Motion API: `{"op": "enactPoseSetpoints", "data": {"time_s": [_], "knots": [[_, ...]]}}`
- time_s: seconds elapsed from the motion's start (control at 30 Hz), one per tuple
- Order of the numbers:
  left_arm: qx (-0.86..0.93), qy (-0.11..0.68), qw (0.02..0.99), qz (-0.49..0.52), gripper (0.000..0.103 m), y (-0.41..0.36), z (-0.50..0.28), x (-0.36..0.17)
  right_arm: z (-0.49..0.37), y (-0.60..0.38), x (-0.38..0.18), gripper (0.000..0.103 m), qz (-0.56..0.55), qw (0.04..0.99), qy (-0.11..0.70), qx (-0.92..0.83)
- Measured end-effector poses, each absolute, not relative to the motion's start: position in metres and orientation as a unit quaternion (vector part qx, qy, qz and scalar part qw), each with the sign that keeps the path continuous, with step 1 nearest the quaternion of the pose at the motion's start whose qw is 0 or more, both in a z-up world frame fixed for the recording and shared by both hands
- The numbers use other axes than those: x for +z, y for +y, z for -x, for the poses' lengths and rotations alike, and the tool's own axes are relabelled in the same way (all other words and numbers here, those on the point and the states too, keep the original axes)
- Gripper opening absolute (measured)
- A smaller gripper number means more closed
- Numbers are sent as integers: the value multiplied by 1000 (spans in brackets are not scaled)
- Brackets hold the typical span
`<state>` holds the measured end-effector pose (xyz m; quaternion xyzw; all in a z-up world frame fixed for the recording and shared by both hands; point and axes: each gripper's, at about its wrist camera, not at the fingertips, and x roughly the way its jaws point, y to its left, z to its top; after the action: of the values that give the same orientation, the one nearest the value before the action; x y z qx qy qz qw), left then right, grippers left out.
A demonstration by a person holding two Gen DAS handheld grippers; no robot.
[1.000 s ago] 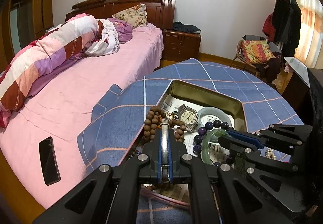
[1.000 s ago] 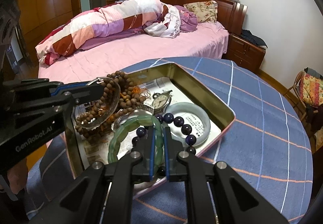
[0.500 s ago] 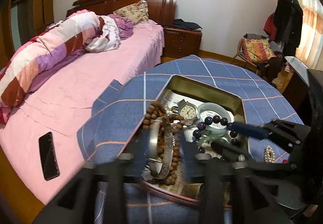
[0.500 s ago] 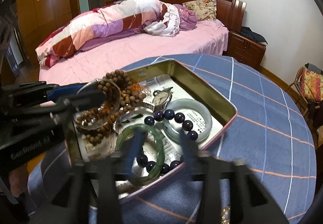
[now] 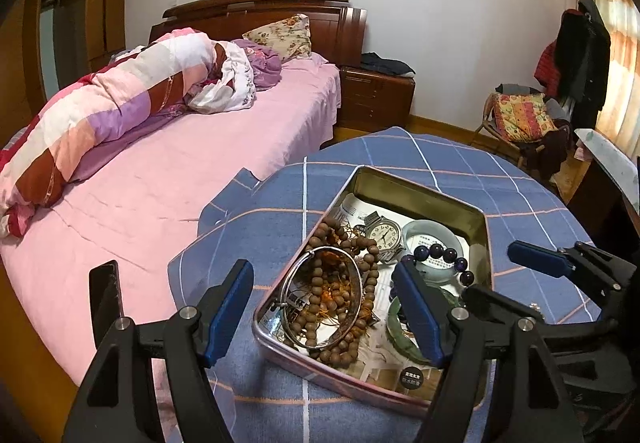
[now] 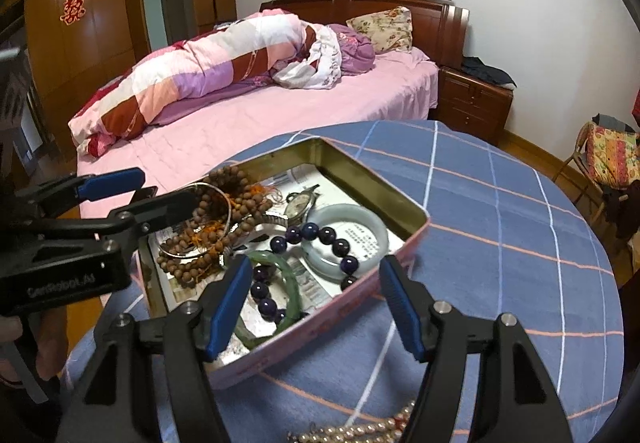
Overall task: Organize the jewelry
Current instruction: 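Reach the right tool to the red cord with gold coin and grasp it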
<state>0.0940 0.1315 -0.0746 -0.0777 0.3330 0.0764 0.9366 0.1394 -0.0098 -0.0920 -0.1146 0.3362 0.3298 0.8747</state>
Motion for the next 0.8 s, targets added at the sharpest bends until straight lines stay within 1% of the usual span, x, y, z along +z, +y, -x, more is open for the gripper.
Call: {"op": "enactPoseSetpoints", "data": {"time_s": [0.23, 0.37, 0.5, 0.63, 0.8], "knots": [[79, 320, 942, 62, 73, 113, -80, -65, -135, -42, -88, 70, 104, 882, 335, 315], [69, 316, 945, 41, 73, 93, -72, -63, -132, -76, -88, 73, 92, 889, 342, 290], [50, 308, 950, 19, 73, 68, -63, -60, -126, -113, -92, 74, 80, 897, 351, 258], [25, 309, 951, 1, 73, 44, -59, -59, -118, -150, -101, 74, 58, 901, 365, 228], [-2, 325, 945, -14, 73, 14, -50, -68, -109, -170, -112, 74, 45, 898, 380, 215]]}}
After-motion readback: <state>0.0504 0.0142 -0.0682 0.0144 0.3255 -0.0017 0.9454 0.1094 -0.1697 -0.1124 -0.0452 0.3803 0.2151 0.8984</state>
